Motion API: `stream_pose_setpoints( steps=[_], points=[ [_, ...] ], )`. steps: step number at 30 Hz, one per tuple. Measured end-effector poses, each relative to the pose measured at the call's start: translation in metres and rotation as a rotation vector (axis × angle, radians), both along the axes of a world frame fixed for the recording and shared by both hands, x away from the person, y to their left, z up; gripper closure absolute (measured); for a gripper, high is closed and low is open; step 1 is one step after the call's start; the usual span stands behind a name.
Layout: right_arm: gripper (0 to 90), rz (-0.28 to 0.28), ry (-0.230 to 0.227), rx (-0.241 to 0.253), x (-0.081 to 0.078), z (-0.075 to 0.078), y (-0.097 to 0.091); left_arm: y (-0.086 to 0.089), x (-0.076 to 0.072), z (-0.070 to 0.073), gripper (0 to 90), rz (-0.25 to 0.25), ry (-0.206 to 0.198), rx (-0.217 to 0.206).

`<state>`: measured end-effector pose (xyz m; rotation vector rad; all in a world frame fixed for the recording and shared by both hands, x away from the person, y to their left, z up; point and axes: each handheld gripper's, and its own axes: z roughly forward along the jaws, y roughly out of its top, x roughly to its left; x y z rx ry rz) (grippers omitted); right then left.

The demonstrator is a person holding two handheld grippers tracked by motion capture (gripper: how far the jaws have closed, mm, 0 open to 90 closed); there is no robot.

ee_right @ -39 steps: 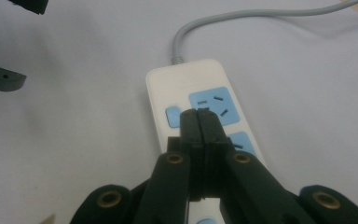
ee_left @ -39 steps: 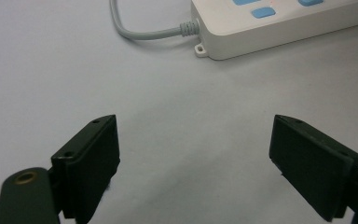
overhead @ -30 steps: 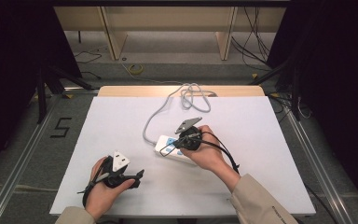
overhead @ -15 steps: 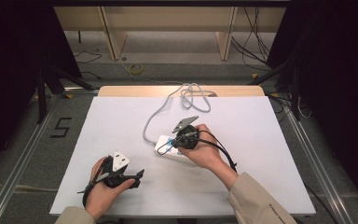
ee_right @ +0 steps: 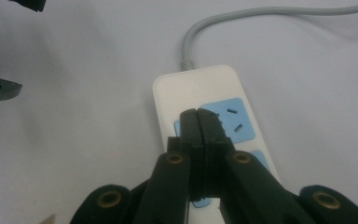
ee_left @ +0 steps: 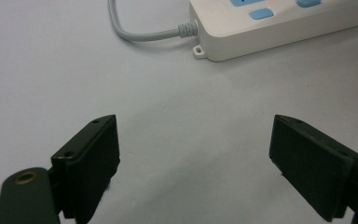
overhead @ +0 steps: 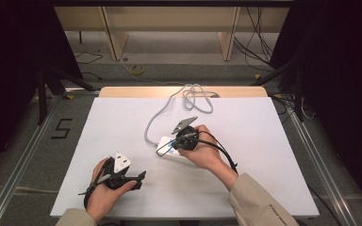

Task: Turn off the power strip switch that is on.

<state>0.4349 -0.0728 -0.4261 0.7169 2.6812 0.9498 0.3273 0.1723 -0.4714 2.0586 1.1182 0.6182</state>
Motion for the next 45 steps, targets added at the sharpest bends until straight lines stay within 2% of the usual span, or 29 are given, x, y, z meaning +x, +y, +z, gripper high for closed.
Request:
stream_pose_setpoints(
  steps=[8,12,13,17,18,20,21,26,30,31,33,39,40,43,44,45],
  points=[
    [90.0,0.001,0.001,0.0,0.002,-0.003,0.003,0.0,0.0,0.0,15.9,0.0,-0.002,-0.001],
    [90.0,-0.006,0.018,-0.005,0.003,-0.004,0.006,0.0,0.0,0.0,15.9,-0.001,-0.002,-0.001],
    [90.0,0.007,0.007,-0.007,0.004,-0.005,0.006,0.0,0.0,0.0,15.9,-0.001,-0.002,0.0],
    [90.0,-0.013,0.032,-0.004,0.004,-0.007,0.01,0.0,0.0,0.0,15.9,0.0,-0.003,-0.001],
    [90.0,0.01,0.021,-0.018,0.006,-0.008,0.01,0.0,0.0,0.0,15.9,-0.001,-0.003,-0.001],
    [90.0,0.012,0.018,-0.022,0.007,-0.009,0.011,0.0,0.0,0.0,15.9,-0.001,-0.003,-0.003],
    [90.0,-0.002,0.034,-0.021,0.007,-0.009,0.013,0.0,0.0,0.0,15.9,-0.002,-0.002,-0.001],
    [90.0,0.017,0.022,-0.032,0.01,-0.012,0.014,0.0,0.0,0.0,15.9,-0.001,0.0,-0.002],
    [90.0,0.013,0.034,-0.037,0.011,-0.015,0.015,0.0,0.0,0.0,15.9,0.001,-0.002,-0.005],
    [90.0,-0.01,0.051,-0.033,0.01,-0.015,0.017,0.0,0.0,0.0,15.9,-0.002,-0.001,0.0],
    [90.0,0.013,0.037,-0.038,0.012,-0.016,0.017,0.0,0.0,0.0,15.9,-0.002,-0.001,0.0],
    [90.0,0.007,0.04,-0.047,0.013,-0.018,0.02,0.0,0.0,0.0,15.9,-0.003,-0.002,-0.001],
    [90.0,-0.001,0.053,-0.047,0.012,-0.018,0.02,0.0,0.0,0.0,15.9,-0.003,-0.002,-0.001],
    [90.0,0.015,0.044,-0.057,0.014,-0.021,0.02,0.0,0.0,0.0,15.9,-0.003,-0.002,-0.001],
    [90.0,-0.006,0.06,-0.052,0.014,-0.021,0.021,-0.001,0.0,0.0,15.9,-0.002,-0.001,-0.003],
    [90.0,0.014,0.048,-0.059,0.015,-0.022,0.021,-0.001,0.0,0.0,15.9,-0.002,-0.001,-0.002]
  ],
)
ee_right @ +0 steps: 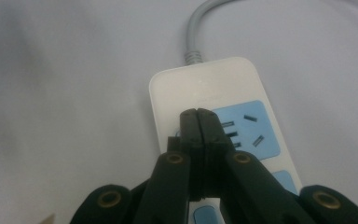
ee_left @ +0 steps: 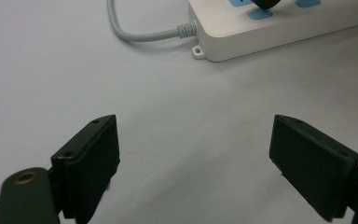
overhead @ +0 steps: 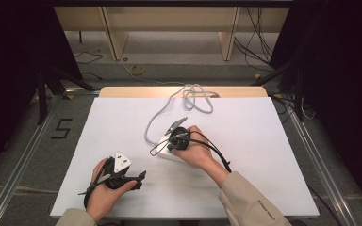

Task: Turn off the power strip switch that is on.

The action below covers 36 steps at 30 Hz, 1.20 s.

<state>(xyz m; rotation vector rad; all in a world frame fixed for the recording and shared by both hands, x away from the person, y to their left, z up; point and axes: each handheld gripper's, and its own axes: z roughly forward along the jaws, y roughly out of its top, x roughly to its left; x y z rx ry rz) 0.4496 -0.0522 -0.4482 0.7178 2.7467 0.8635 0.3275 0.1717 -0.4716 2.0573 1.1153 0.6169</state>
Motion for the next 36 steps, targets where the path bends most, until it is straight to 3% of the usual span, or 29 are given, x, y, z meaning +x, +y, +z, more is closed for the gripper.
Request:
stream_pose_setpoints(
  steps=[18,36],
  points=[
    [90.0,-0.012,0.016,-0.005,-0.0006,-0.0006,0.0021,-0.0008,0.0,-0.0001,15.9,-0.002,0.001,0.001],
    [90.0,-0.016,-0.028,-0.054,-0.0059,-0.0009,0.0082,-0.0016,0.0,-0.0002,15.9,-0.002,0.0,0.004]
  ],
)
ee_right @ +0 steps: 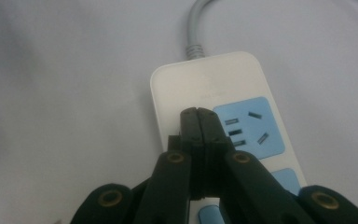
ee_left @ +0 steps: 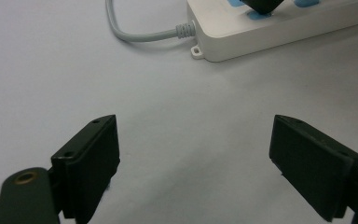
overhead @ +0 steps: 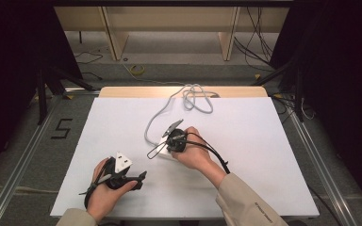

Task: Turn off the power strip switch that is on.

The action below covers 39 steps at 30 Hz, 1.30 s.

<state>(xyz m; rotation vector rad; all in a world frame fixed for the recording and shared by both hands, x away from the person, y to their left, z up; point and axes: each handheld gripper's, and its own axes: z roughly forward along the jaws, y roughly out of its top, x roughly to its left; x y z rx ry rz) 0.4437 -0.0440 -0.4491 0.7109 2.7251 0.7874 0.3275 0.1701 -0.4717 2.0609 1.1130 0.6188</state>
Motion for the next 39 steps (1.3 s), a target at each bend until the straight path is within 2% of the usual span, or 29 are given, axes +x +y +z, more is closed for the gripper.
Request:
stream_pose_setpoints(
  steps=[8,17,26,27,28,30,35,39],
  points=[
    [90.0,-0.001,-0.006,-0.005,-0.001,0.0,0.0,0.0,0.0,0.0,15.9,0.0,0.0,-0.001],
    [90.0,-0.003,-0.005,0.013,-0.001,-0.001,-0.002,0.0,0.001,0.0,15.9,-0.001,0.003,-0.003],
    [90.0,-0.009,-0.003,0.039,-0.001,-0.001,-0.004,-0.001,0.001,-0.001,15.9,0.0,0.004,-0.007],
    [90.0,-0.028,-0.002,0.065,-0.002,0.001,-0.004,0.0,0.001,-0.001,15.9,0.0,0.005,-0.005],
    [90.0,-0.02,0.014,0.048,-0.002,0.002,-0.005,0.0,0.001,-0.001,15.9,-0.002,0.008,-0.003],
    [90.0,-0.009,-0.003,0.055,-0.002,0.001,-0.007,0.0,0.001,-0.001,15.9,-0.001,0.007,-0.004],
    [90.0,-0.04,-0.017,0.101,-0.004,0.008,-0.016,0.0,0.001,-0.001,15.9,-0.001,0.006,-0.003],
    [90.0,-0.031,-0.029,0.093,-0.007,0.015,-0.022,0.0,0.001,-0.001,15.9,0.001,0.005,-0.004]
  ],
)
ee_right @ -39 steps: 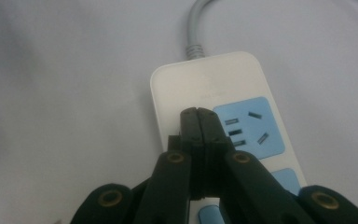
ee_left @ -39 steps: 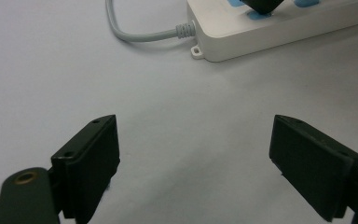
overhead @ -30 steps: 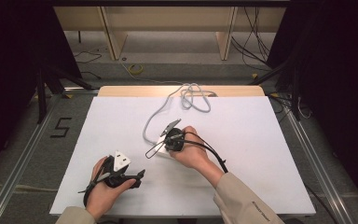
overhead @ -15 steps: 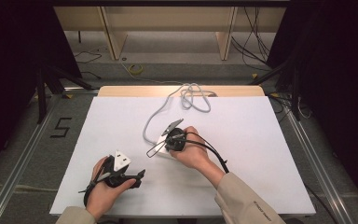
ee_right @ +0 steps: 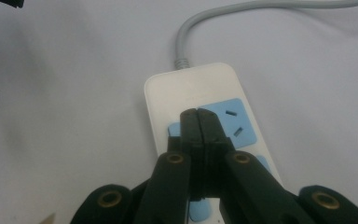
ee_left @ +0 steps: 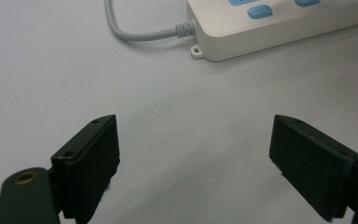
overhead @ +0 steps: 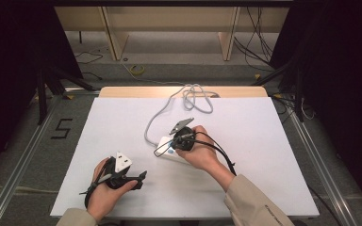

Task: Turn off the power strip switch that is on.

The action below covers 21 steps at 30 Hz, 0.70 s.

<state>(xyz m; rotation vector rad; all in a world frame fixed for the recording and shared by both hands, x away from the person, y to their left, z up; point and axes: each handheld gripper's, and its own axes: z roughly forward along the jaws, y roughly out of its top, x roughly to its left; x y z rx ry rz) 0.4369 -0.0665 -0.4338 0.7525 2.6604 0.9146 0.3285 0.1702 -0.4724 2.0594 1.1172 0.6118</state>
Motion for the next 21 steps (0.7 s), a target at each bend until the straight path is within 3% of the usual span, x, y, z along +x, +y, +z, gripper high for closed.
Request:
stream_pose_setpoints(
  steps=[9,21],
  points=[
    [90.0,0.007,-0.013,-0.007,-0.006,-0.001,-0.022,0.001,0.0,0.0,15.9,0.001,0.002,0.004],
    [85.4,-0.055,-0.017,0.031,-0.016,0.0,-0.063,0.002,-0.001,0.0,15.9,0.007,0.007,0.001]
  ],
)
